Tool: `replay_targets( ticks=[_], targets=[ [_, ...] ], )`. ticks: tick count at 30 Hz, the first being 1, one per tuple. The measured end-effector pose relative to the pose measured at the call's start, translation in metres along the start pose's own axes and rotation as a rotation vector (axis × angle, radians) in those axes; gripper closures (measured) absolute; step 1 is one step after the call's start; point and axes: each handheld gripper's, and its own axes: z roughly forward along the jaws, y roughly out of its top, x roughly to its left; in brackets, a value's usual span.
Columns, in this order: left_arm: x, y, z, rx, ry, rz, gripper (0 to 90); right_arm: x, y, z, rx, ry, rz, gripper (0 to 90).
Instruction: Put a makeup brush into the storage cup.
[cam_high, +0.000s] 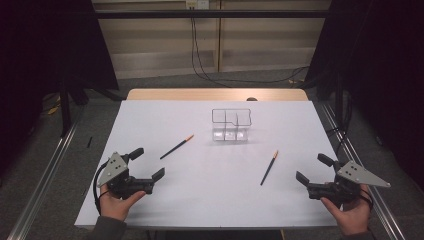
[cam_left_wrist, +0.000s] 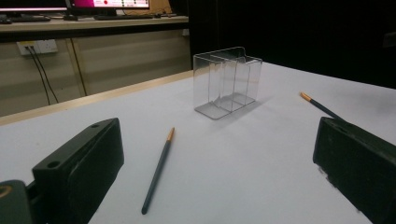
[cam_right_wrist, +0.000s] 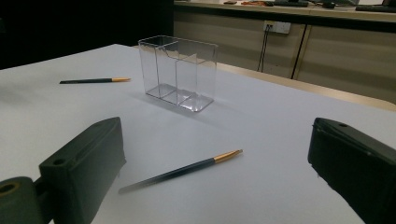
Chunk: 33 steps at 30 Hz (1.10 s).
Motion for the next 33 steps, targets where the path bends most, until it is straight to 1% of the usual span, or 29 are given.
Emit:
replay_targets(
  ticks=[1,2,3,4,5,6,7,8,9,11,12,13,14,17,18,19,20,21,23,24,25,27,28,29,30,31,32,33],
  targets=[
    [0.0,0.0,0.0,0.0,0.007,-0.006,1.6,0.0,0.0,0.0,0.0,0.0,0.0,3.2],
    [0.001,0.0,0.001,0.005,0.007,-0.005,1.6,0.0,0.0,0.0,0.0,-0.004,-0.002,3.2],
    [0.001,0.0,0.001,0.004,0.002,-0.007,1.6,-0.001,-0.001,0.0,0.005,0.003,-0.003,3.3],
    [0.002,0.0,0.002,0.012,0.009,-0.005,1.6,-0.001,-0.001,0.0,0.005,0.003,-0.003,3.3],
    [0.002,0.0,0.002,0.014,0.004,-0.005,1.7,-0.001,-0.001,0.0,0.006,0.002,0.0,3.2],
    [0.002,0.0,0.002,0.022,0.011,-0.005,1.7,-0.001,-0.001,0.0,0.006,0.002,0.0,3.2],
    [0.002,0.0,0.003,0.016,0.012,-0.018,1.6,-0.001,-0.001,0.0,0.007,0.0,0.002,3.2],
    [0.002,0.0,0.003,0.021,0.012,-0.015,1.6,-0.001,-0.002,0.0,0.005,0.006,0.006,3.3],
    [0.001,0.001,0.004,0.02,0.002,-0.008,1.6,-0.001,-0.002,-0.001,0.005,0.003,0.005,3.3],
    [0.0,0.001,0.005,0.026,0.007,-0.015,1.6,0.0,-0.002,-0.002,0.001,0.004,0.001,3.4],
    [0.001,0.002,0.006,0.028,0.003,-0.009,1.6,0.0,-0.002,-0.002,0.001,0.004,0.001,3.4],
    [0.001,0.002,0.007,0.021,0.006,-0.017,1.7,0.0,-0.001,-0.002,0.003,0.006,-0.005,3.4],
    [0.002,0.002,0.008,0.027,-0.004,-0.012,1.6,0.0,-0.001,-0.002,0.002,0.008,-0.007,3.4],
    [0.001,0.002,0.013,0.041,0.003,-0.029,1.6,0.001,-0.001,-0.004,0.005,-0.001,0.001,3.4],
    [0.001,0.002,0.014,0.047,0.008,-0.019,1.6,0.001,-0.001,-0.004,0.004,-0.001,-0.002,3.4],
    [0.002,0.003,0.016,0.049,0.008,-0.016,1.6,0.001,-0.001,-0.005,0.001,0.001,-0.004,3.4],
    [0.002,0.003,0.018,0.042,0.002,-0.026,1.6,0.001,-0.001,-0.004,0.004,0.012,-0.006,3.4],
    [0.003,0.003,0.019,0.037,-0.002,-0.029,1.6,0.002,-0.001,-0.004,0.006,0.012,-0.005,3.4],
    [0.004,0.004,0.02,0.05,0.006,-0.016,1.6,0.002,-0.002,-0.004,0.007,0.01,-0.008,3.4],
    [0.004,0.004,0.021,0.042,0.009,-0.023,1.6,0.002,-0.001,-0.005,0.002,0.006,-0.001,3.4],
    [0.004,0.005,0.022,0.035,0.001,-0.029,1.6,0.001,-0.001,-0.005,0.0,0.004,0.0,3.4],
    [0.005,0.007,0.024,0.035,-0.006,-0.017,1.6,0.001,-0.001,-0.005,0.002,0.007,0.002,3.4],
    [0.005,0.007,0.026,0.029,-0.011,-0.024,1.6,0.001,-0.002,-0.005,0.005,0.013,0.0,3.4],
    [0.006,0.007,0.026,0.046,-0.008,-0.011,1.6,0.001,-0.002,-0.005,0.01,0.011,0.001,3.4],
    [0.007,0.006,0.028,0.033,-0.008,-0.037,1.6,0.002,-0.002,-0.005,0.011,0.01,0.0,3.4],
    [0.008,0.006,0.029,0.028,-0.004,-0.043,1.6,0.002,-0.002,-0.005,0.011,0.009,0.0,3.4],
    [0.009,0.006,0.029,0.037,0.006,-0.044,1.6,0.002,-0.003,-0.006,0.012,0.015,-0.004,3.4],
    [0.011,0.006,0.031,0.029,-0.004,-0.05,1.6,0.003,-0.003,-0.006,0.011,0.016,-0.004,3.5]
  ],
)
